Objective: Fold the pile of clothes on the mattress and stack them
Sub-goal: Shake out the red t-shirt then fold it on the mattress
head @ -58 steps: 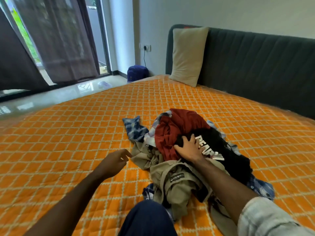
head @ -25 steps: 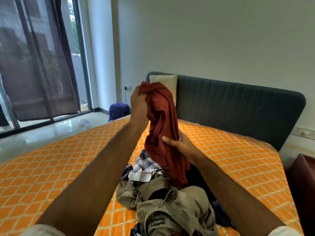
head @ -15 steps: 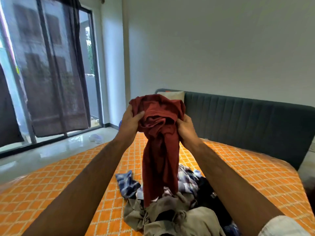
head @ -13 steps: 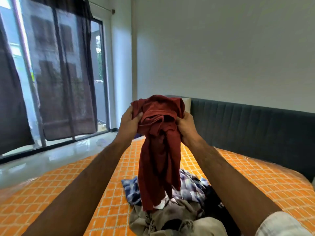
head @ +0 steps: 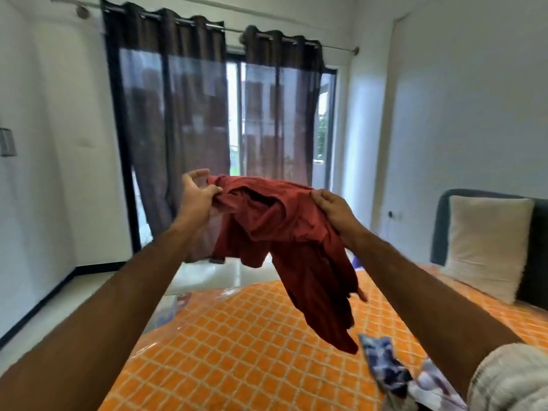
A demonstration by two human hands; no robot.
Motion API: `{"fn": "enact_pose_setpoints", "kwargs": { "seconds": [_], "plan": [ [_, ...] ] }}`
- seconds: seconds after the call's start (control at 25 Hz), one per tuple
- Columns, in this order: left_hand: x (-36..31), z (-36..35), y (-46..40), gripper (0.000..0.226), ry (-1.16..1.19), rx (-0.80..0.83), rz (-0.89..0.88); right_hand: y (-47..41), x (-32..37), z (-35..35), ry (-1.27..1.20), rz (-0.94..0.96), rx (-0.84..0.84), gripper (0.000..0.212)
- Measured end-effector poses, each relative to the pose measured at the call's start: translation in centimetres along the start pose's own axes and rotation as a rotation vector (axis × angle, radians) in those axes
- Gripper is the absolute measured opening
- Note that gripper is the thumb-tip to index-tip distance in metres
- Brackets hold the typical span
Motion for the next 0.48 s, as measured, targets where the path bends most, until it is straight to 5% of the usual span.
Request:
{"fn": "enact_pose_setpoints", "kwargs": {
  "seconds": [0.16, 0.28, 0.4, 0.48],
  "plan": [
    [-2.2, 6.7, 1.5, 0.057, 0.184, 0.309, 0.070, 0.7, -1.7, -11.5, -0.375, -0.066, 0.126, 0.021],
    [-2.5, 11.1, 1.4, 0.068, 0.052, 0.375, 0.092, 0.8, -4.9, -17.2, -0.378, -0.109, 0.152, 0.014],
    [0.1, 15.1, 0.4, 0.050, -0.674, 0.279, -0.116, 1.4, -12.5, -19.5, 0.296, -0.216, 0.145, 0.030],
    [4.4, 19.1, 0.8, 0.035, -1.134, 0.239, -0.124, 4.0, -18.3, -21.9, 0.566, -0.278, 0.378, 0.052]
  ]
}}
Point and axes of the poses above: each hand's wrist, its own y-axis away from the middle knuckle, its own z-axis out of the back of the hand, x = y × z, the point moved 3 cm from there along -y, towards the middle knuckle, and after that the axes turned 14 degrees about y, right-handed, at the moved point
